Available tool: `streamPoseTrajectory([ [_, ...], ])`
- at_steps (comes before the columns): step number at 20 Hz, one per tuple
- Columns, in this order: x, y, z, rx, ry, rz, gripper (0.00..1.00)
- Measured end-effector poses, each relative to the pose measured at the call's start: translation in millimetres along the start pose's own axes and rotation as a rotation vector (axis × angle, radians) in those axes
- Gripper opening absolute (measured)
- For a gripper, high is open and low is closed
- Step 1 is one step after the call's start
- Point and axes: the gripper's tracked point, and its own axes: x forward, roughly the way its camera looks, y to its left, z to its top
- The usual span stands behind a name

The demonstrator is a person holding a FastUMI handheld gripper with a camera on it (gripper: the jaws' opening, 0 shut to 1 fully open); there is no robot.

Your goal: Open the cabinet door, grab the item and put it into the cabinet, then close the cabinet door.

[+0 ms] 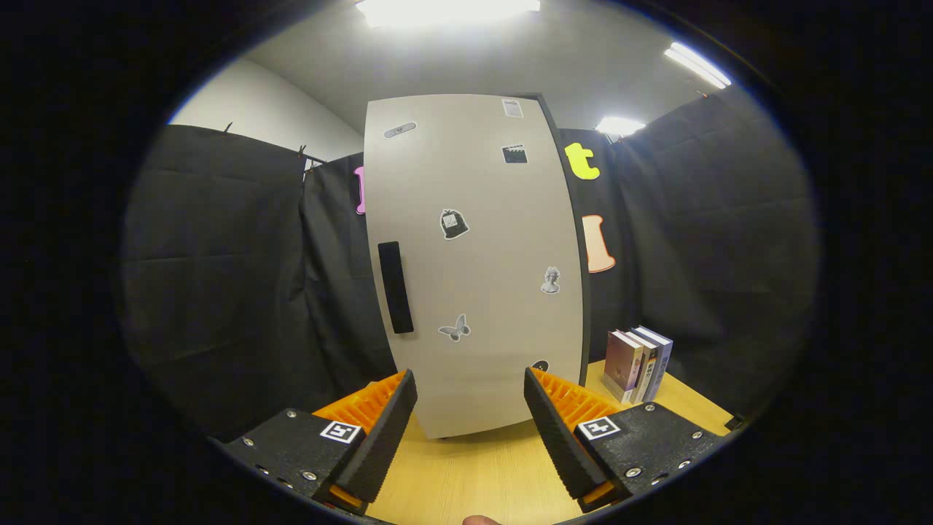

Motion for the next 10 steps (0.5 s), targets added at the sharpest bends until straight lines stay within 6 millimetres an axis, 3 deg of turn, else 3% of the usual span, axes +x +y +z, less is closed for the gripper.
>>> streamPoseTrajectory([
  [10,-7.0,9.7,1.3,-0.021,-0.004,0.021,0.92],
])
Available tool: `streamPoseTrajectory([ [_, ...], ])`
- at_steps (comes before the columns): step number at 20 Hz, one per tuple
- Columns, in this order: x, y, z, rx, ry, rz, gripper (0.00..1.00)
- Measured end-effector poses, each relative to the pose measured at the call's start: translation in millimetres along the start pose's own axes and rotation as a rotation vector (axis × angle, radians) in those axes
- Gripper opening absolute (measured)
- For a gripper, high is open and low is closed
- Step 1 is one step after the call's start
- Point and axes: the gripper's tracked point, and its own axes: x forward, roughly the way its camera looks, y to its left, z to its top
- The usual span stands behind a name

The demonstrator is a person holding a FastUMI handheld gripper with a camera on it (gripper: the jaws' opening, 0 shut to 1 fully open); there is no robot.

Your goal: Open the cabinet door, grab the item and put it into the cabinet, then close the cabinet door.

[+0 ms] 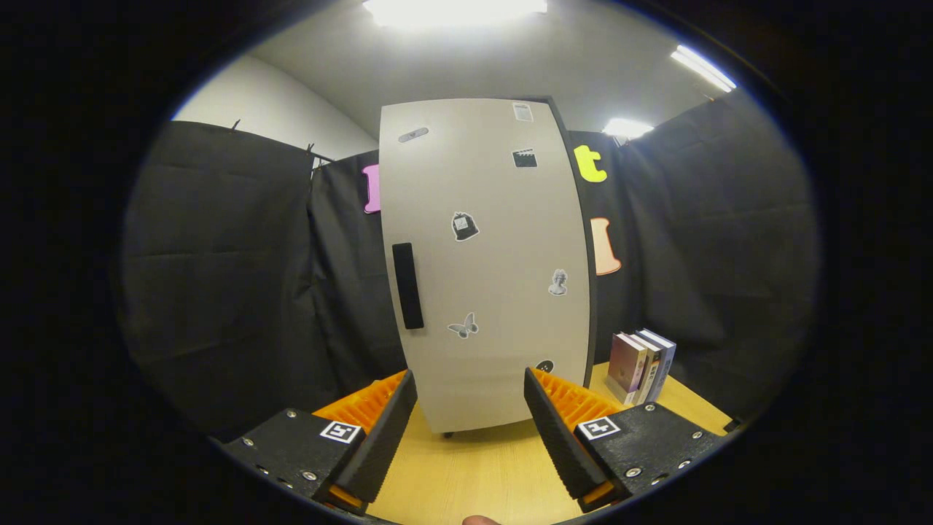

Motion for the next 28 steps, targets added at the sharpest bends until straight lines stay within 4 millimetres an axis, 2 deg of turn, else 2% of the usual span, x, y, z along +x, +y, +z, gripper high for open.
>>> streamPoseTrajectory([
  [20,-4.6,0.8,5.3,-0.001,-0.029,-0.025,0.92],
  [28,-5.0,-2.4,-1.6,0.000,-0.011,-0.037,0.92],
])
